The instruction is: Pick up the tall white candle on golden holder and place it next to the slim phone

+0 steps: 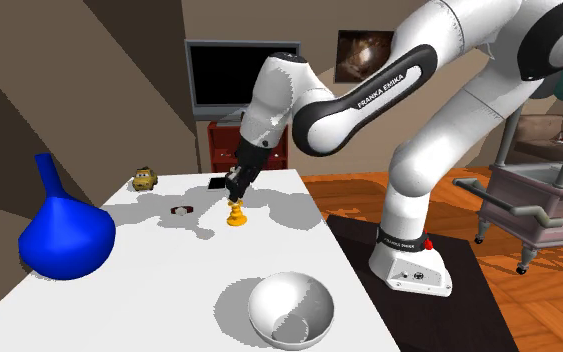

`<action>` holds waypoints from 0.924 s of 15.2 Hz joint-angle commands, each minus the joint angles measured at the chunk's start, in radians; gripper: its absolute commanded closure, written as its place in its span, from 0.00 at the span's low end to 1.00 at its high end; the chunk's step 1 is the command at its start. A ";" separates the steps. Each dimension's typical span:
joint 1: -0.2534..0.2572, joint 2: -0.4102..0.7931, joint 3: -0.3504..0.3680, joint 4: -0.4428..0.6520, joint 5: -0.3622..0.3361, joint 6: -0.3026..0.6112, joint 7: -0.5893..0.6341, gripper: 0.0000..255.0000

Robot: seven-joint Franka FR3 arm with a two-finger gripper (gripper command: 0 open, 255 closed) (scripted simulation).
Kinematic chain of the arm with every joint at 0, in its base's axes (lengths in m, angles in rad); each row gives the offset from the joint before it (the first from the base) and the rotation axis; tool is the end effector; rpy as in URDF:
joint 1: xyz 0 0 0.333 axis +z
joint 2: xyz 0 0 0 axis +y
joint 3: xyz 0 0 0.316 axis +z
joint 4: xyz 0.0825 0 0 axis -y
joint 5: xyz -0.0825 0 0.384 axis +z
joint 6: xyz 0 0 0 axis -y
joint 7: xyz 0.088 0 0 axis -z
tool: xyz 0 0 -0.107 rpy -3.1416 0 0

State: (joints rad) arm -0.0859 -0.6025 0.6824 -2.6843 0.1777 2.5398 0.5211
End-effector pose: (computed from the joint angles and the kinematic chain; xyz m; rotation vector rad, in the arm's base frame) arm 0.3383 0.2209 0.4174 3.0389 -0.1230 0.6677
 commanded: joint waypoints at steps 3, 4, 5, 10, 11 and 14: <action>0.012 -0.030 -0.026 0.032 0.003 -0.063 -0.013 1.00; 0.014 -0.037 -0.032 0.041 0.003 -0.079 -0.017 1.00; 0.016 -0.043 -0.039 0.050 0.003 -0.094 -0.021 1.00; 0.022 -0.070 -0.067 0.098 0.000 -0.169 -0.036 1.00; 0.022 -0.074 -0.073 0.108 -0.001 -0.183 -0.039 1.00; 0.023 -0.086 -0.088 0.140 -0.005 -0.226 -0.047 1.00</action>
State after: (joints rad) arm -0.0637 -0.6842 0.5979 -2.5538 0.1739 2.3273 0.4751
